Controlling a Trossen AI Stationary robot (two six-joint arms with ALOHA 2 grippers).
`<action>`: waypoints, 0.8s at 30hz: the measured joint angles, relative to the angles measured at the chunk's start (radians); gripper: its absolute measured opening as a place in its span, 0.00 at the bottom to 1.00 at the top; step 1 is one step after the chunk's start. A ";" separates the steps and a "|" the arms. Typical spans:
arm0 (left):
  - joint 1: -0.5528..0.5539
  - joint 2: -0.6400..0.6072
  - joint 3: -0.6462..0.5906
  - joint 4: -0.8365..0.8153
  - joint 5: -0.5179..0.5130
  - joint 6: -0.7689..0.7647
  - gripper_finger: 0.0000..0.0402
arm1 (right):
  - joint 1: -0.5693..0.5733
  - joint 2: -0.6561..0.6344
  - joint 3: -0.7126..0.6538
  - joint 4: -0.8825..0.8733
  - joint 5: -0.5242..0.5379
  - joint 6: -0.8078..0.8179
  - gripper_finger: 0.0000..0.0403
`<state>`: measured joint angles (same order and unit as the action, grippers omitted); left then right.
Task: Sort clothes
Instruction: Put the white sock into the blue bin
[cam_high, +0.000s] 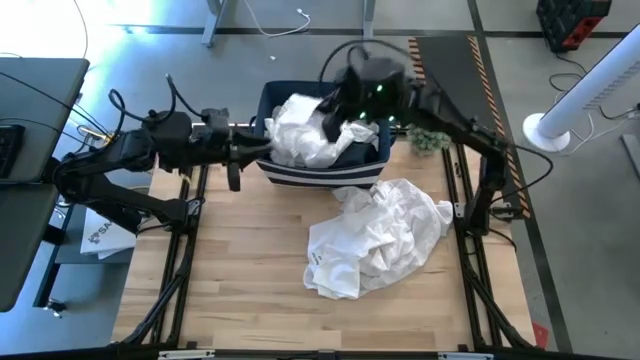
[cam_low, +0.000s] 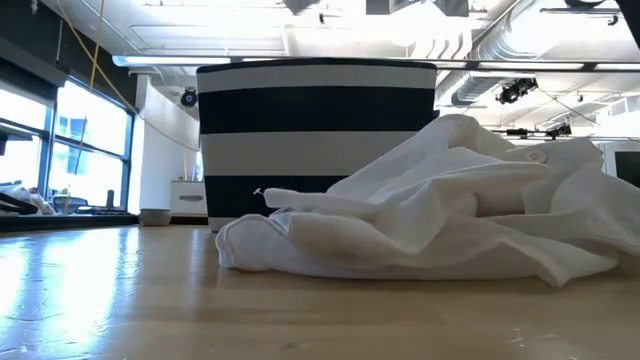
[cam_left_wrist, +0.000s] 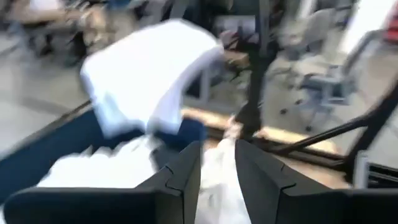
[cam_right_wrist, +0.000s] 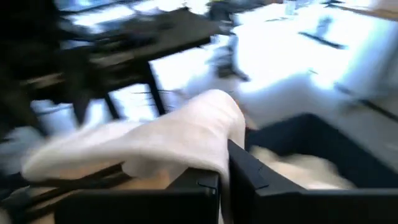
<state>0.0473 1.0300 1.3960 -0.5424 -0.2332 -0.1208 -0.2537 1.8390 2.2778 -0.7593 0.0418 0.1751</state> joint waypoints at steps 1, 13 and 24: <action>0.000 -0.004 0.000 -0.029 -0.027 -0.023 0.25 | -0.023 -0.008 0.000 -0.032 0.023 -0.006 0.02; -0.001 -0.040 0.000 -0.213 -0.094 -0.254 0.24 | -0.316 0.110 -0.001 -0.518 0.092 -0.175 0.03; -0.007 -0.037 0.000 -0.218 -0.061 -0.347 0.23 | -0.443 0.190 0.025 -0.596 -0.011 -0.199 0.37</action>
<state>0.0404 0.9926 1.3960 -0.7606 -0.2943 -0.4679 -0.6964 2.0289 2.3032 -1.3548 0.0310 -0.0235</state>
